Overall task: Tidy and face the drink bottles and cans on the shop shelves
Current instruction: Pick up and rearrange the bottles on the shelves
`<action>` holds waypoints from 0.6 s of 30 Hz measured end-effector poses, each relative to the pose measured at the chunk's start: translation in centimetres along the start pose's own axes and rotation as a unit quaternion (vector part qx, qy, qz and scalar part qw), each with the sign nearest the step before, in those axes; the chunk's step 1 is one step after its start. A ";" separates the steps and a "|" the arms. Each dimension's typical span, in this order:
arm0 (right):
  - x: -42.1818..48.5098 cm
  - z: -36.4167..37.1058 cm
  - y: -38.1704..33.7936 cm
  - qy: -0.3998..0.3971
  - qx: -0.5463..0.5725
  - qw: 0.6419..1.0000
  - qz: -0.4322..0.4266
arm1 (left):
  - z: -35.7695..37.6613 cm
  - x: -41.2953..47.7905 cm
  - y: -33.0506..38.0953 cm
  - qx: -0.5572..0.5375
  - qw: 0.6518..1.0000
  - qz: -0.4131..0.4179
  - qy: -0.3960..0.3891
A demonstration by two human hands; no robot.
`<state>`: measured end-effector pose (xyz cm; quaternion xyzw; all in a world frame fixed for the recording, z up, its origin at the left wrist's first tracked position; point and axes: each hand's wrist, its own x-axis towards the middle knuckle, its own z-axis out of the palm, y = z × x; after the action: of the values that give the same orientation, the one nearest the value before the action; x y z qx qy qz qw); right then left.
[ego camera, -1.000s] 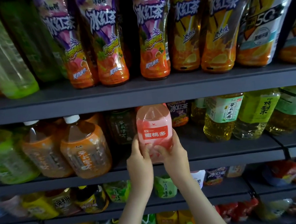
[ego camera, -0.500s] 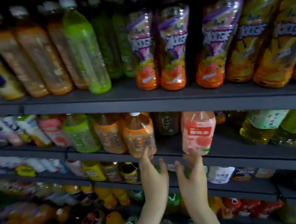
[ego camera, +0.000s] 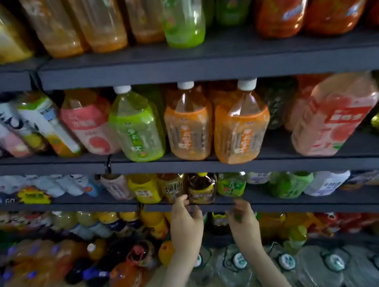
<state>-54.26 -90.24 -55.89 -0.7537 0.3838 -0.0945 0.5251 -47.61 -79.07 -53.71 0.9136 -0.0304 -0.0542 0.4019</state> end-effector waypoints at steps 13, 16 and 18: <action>8.6 6.8 7.9 0.041 0.014 0.980 -0.196 | 11.7 5.2 -6.5 -0.104 0.985 0.094 0.099; 10.8 8.7 9.0 0.066 0.015 0.960 -0.272 | 14.5 6.9 -8.2 -0.141 0.972 0.127 0.140; 12.0 9.9 9.8 0.076 0.028 0.952 -0.296 | 15.9 7.8 -9.5 -0.169 0.961 0.152 0.161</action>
<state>-45.25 -92.75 -71.75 -0.8092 0.1796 -0.3136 0.4632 -41.68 -85.05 -71.91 0.8139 -0.0942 0.1508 0.5531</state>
